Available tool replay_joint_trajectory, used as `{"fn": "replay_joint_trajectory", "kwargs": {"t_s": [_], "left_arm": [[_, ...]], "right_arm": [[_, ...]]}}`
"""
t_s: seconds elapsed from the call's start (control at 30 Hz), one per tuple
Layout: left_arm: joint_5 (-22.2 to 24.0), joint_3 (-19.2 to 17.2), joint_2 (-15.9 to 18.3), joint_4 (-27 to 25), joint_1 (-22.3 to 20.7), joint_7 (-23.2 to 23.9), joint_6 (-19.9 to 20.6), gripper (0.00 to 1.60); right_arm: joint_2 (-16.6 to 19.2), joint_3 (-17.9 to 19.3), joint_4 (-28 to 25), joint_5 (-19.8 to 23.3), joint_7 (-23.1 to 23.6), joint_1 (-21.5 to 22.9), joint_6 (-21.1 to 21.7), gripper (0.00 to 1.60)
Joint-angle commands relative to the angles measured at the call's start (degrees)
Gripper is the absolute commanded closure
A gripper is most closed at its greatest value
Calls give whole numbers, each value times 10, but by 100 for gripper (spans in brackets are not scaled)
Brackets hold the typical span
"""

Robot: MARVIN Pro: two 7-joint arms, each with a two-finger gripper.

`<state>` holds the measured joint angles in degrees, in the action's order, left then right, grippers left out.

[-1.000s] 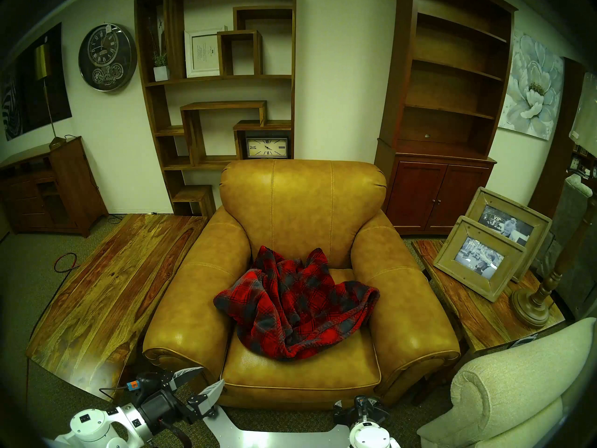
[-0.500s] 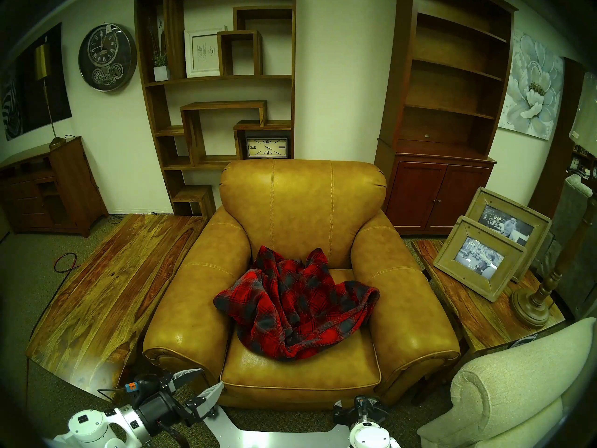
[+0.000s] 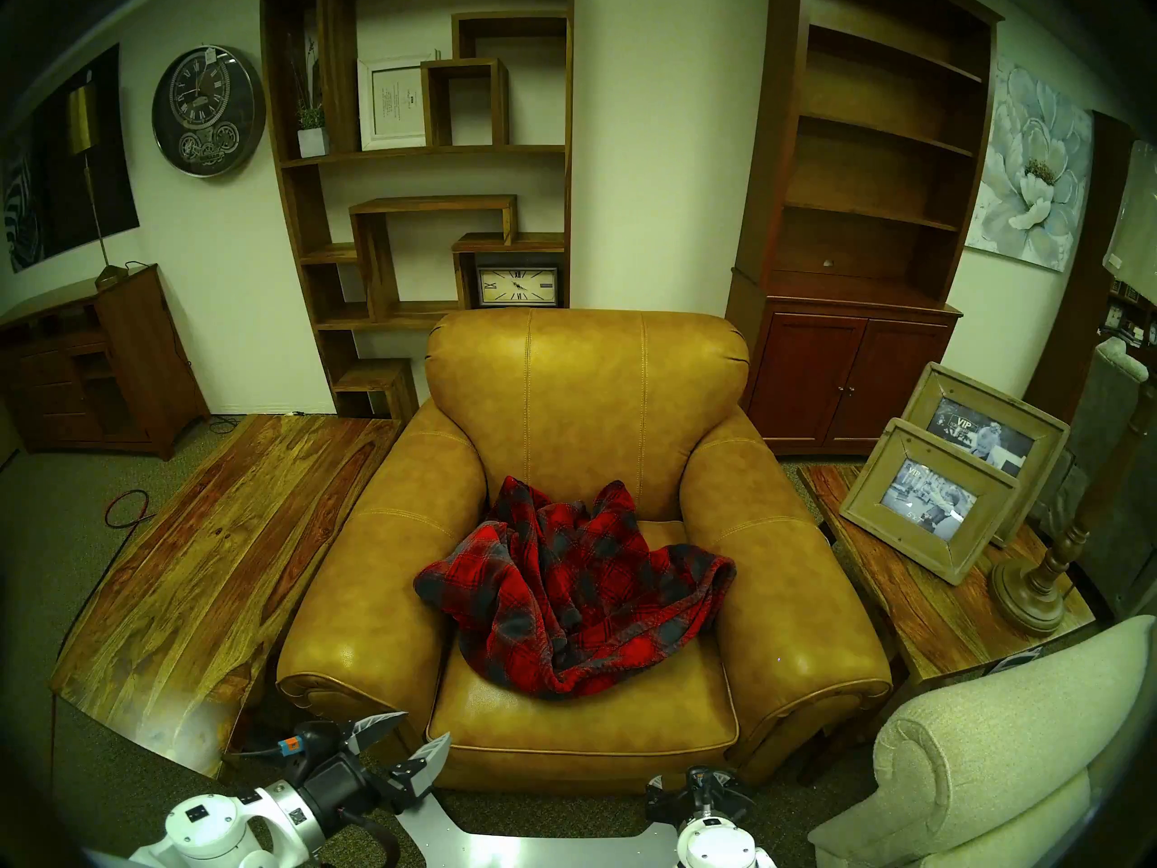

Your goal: Move the blanket from sofa and drape it over the sofa arm

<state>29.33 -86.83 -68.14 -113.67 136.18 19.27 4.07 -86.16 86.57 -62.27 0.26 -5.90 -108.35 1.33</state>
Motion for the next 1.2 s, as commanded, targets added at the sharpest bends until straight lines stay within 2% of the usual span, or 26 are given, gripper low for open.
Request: {"fn": "replay_joint_trajectory", "kwargs": {"t_s": [0.0, 0.13, 0.17, 0.2, 0.27, 0.33, 0.37, 0.4, 0.47, 0.57, 0.6, 0.67, 0.77, 0.87, 0.9, 1.17], "left_arm": [[-37, 65, -56, -2, -65, -45, 5, 0], [-50, 93, -83, 14, -91, -69, 17, 0], [-58, 107, -93, 23, -108, -78, 24, 0], [-59, 99, -85, 19, -100, -76, 25, 0], [-66, 115, -99, 32, -125, -87, 34, 0], [-68, 115, -103, 37, -132, -93, 39, 0], [-73, 119, -107, 43, -141, -98, 45, 0], [-76, 133, -118, 59, -170, -106, 52, 0], [-77, 122, -113, 51, -154, -105, 53, 0], [-84, 135, -126, 75, -192, -116, 67, 0], [-85, 129, -123, 71, -180, -115, 67, 0], [-90, 139, -131, 94, -209, -124, 78, 0], [-93, 139, -134, 108, -216, -128, 84, 0], [-99, 148, -143, 136, -248, -137, 96, 0], [-101, 144, -141, 134, -238, -138, 95, 0], [-109, 149, -165, 201, -301, -162, 117, 0]], "right_arm": [[0, 0, -3, 0, 0, 2, -1, 0], [0, 0, -2, 0, 0, 2, -1, 0], [0, 0, -2, 0, 0, 2, -1, 0], [0, 0, -2, 0, 0, 2, -1, 0], [0, 0, -1, 0, 0, 3, -1, 0], [0, 0, 0, 0, 0, 3, -1, 0], [0, 0, 0, 0, 0, 3, -1, 0], [0, 0, 0, 0, 0, 3, -1, 0], [0, 0, 1, 0, 0, 3, -1, 0], [0, 0, 2, 0, 0, 4, -1, 0], [0, 0, 2, 0, 0, 4, -1, 0], [0, 0, 2, 0, 0, 4, -1, 0], [0, 0, 3, 0, 0, 5, -1, 0], [0, 0, 4, 0, 0, 5, -1, 0], [0, 0, 4, 0, 0, 5, -1, 0], [0, 0, 5, 0, 0, 6, -1, 0]]}}
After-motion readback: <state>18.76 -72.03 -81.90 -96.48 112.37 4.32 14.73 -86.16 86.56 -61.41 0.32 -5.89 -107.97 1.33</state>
